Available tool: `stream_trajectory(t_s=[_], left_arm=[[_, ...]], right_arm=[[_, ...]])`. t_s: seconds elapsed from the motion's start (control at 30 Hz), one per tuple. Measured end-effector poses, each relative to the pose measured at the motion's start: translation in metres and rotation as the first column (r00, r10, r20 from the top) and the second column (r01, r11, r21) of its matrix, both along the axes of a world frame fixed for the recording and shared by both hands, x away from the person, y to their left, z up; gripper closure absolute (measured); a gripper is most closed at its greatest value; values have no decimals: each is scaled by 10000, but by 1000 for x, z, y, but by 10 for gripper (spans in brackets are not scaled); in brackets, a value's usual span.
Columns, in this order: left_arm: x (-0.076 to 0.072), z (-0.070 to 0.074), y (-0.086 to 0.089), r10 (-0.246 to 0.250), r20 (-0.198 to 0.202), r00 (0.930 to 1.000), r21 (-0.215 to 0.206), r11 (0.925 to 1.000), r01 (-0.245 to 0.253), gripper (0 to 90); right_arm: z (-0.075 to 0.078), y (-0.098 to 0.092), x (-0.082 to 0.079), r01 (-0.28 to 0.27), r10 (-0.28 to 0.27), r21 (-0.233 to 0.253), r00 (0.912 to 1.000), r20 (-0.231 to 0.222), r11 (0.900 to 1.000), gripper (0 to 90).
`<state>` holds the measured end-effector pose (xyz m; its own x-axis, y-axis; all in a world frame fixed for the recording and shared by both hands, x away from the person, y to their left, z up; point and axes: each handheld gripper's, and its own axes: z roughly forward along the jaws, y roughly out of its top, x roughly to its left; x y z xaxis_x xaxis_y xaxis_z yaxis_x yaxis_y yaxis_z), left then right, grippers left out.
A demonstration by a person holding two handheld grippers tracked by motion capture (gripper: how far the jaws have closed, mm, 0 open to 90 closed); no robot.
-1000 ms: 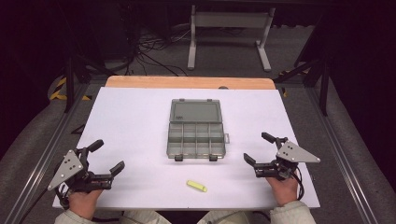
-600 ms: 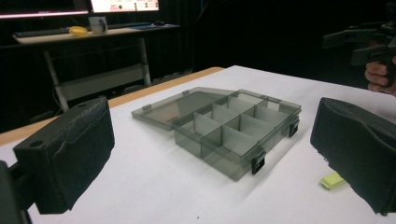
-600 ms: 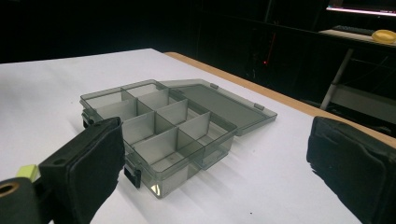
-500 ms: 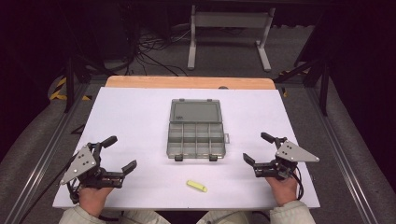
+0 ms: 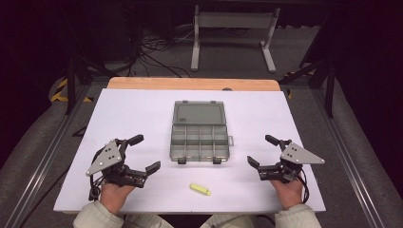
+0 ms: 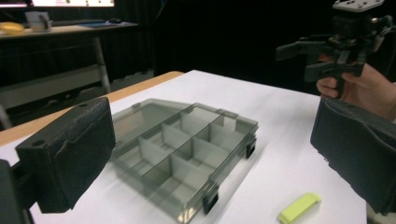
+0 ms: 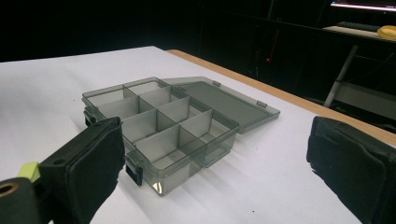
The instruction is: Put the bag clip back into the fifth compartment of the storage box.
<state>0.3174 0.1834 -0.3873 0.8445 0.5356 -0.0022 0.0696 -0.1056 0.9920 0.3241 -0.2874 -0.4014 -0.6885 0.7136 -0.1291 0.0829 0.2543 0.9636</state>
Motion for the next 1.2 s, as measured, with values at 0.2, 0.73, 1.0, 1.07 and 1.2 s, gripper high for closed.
stream_trajectory(t_s=[0.2,0.73,1.0,1.07,1.2], left_arm=[[3,4,-10,-232,43,9997,-81,9997,232,5],[13,6,-53,-1271,35,9919,239,9916,1270,4],[17,5,-69,-1633,-97,9865,259,9862,1635,4],[17,5,-71,-1853,-219,9824,318,9820,1860,3],[18,2,-79,-2267,-363,9733,621,9715,2286,0]], right_arm=[[0,-1,0,11,-11,38,10000,-75,10000,48],[-1,-2,-1,-12,13,53,9999,-121,10000,48],[-1,-3,-1,4,-2,92,9999,-148,10000,48],[-2,-3,-1,-52,53,86,9999,-129,9999,48],[-1,-4,-1,-153,154,194,9999,-28,9997,47]])
